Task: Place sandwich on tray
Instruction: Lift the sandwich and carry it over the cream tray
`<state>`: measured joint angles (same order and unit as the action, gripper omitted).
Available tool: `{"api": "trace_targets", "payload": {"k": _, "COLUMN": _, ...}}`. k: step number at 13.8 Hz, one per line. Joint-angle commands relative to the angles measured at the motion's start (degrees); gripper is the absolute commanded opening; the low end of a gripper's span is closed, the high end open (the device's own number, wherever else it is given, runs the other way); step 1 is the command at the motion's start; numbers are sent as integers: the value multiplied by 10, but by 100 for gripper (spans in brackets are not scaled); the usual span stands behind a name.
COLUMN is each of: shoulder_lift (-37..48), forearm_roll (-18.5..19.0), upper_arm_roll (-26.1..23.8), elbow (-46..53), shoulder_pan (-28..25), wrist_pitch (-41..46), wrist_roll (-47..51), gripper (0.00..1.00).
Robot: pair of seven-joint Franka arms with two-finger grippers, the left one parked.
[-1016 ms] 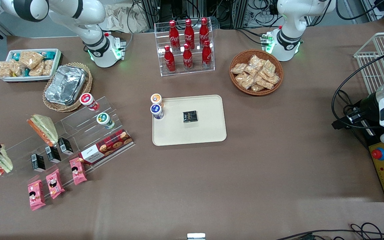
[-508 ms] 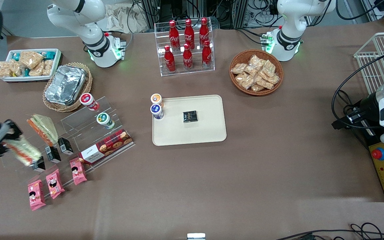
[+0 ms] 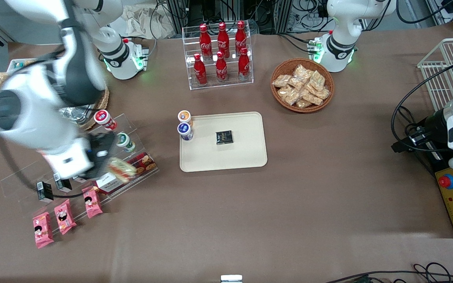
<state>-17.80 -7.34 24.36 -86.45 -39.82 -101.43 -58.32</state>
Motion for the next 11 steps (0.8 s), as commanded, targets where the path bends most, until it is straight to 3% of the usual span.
{"api": "trace_targets", "payload": {"k": 1, "shoulder_lift": -35, "forearm_roll": -21, "upper_arm_roll": 8, "elbow": -2, "shoulder_pan": -54, "wrist_pitch": -32, "wrist_roll": 12, "gripper": 0}}
{"api": "trace_targets", "payload": {"k": 3, "shoulder_lift": -73, "forearm_roll": -55, "upper_arm_roll": 7, "elbow": -3, "shoulder_pan": -87, "wrist_pitch": -52, "wrist_roll": -2, "gripper": 0}}
{"api": "trace_targets", "payload": {"k": 6, "shoulder_lift": -140, "forearm_roll": -52, "upper_arm_roll": 7, "elbow": -6, "shoulder_pan": -152, "wrist_pitch": -146, "wrist_roll": -6, "gripper": 0}}
{"api": "trace_targets", "payload": {"k": 11, "shoulder_lift": -206, "forearm_roll": -55, "upper_arm_roll": -40, "elbow": -24, "shoulder_pan": -155, "wrist_pitch": -267, "wrist_roll": -71, "gripper": 0}}
